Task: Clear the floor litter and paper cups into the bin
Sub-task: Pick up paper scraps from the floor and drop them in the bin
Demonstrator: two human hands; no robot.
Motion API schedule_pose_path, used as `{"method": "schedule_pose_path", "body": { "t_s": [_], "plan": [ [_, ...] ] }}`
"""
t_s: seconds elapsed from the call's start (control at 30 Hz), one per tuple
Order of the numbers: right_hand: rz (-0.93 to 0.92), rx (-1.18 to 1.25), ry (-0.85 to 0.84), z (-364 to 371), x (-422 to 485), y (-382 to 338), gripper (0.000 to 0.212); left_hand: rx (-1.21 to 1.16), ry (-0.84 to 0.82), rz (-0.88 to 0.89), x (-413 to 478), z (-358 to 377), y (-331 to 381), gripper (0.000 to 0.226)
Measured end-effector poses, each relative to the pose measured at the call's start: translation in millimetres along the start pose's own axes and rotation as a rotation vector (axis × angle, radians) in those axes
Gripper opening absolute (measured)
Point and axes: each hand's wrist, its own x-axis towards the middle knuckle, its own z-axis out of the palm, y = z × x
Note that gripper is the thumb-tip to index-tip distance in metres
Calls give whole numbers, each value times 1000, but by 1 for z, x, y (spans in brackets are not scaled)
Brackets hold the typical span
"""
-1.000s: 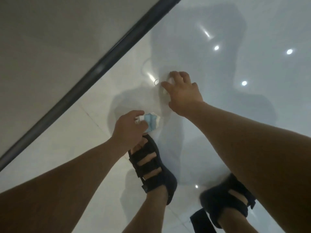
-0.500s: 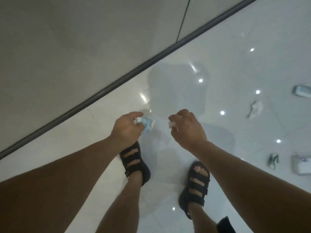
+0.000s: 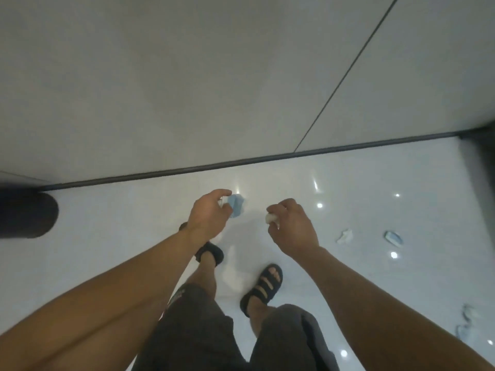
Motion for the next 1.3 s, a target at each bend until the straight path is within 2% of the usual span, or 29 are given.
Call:
{"method": "schedule_pose_path", "body": {
  "t_s": [0.2,0.43,0.83,1.3],
  "plan": [
    [-105,-57,-84,-42,-45,-70,36,-96,103,-104,-87,-72,-26,32],
    [-245,-187,-154,-46,-65,-185,37,-192,199,-127,-154,-162,-90,32],
    [-609,-286,-221,47,-75,-452,32,-139,470,-214,-236,-369,-238,35],
    [-998,-409,-374,136,3,-683,39,-278,674,-449,-227,-524,-322,38]
  ]
}}
